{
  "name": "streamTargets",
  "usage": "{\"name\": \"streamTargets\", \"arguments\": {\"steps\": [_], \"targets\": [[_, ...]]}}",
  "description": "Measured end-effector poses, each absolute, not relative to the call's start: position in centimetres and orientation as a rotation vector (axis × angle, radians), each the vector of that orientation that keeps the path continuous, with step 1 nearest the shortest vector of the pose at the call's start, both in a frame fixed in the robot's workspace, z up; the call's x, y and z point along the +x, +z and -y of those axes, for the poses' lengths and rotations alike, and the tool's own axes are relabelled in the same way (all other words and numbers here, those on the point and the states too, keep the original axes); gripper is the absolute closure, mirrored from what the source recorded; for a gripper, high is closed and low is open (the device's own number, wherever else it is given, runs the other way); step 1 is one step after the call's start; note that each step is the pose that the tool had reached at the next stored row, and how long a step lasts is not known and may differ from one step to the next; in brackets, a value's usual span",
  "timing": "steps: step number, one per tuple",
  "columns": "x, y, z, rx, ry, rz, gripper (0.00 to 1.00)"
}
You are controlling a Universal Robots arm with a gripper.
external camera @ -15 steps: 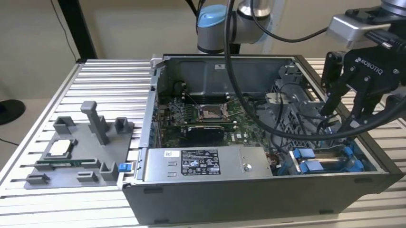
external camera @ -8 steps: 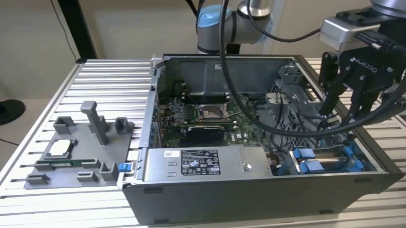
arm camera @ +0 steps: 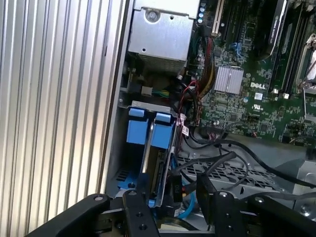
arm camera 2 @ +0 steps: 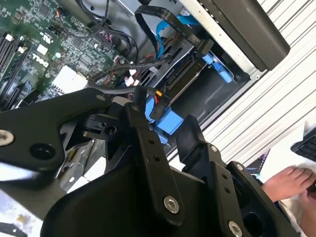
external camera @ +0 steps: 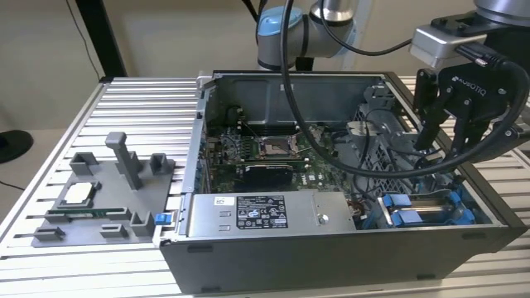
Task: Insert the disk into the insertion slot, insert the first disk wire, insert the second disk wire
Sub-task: 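Insert the first disk wire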
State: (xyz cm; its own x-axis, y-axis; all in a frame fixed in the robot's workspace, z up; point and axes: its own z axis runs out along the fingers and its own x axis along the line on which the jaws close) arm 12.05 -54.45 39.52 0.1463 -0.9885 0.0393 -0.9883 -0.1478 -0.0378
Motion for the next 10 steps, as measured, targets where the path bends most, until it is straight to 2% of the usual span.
{"name": "streamTargets", "arguments": {"steps": [10], "targets": [[12.05, 39.37, 54.27, -2.374, -0.091, -2.046, 0.00]]}}
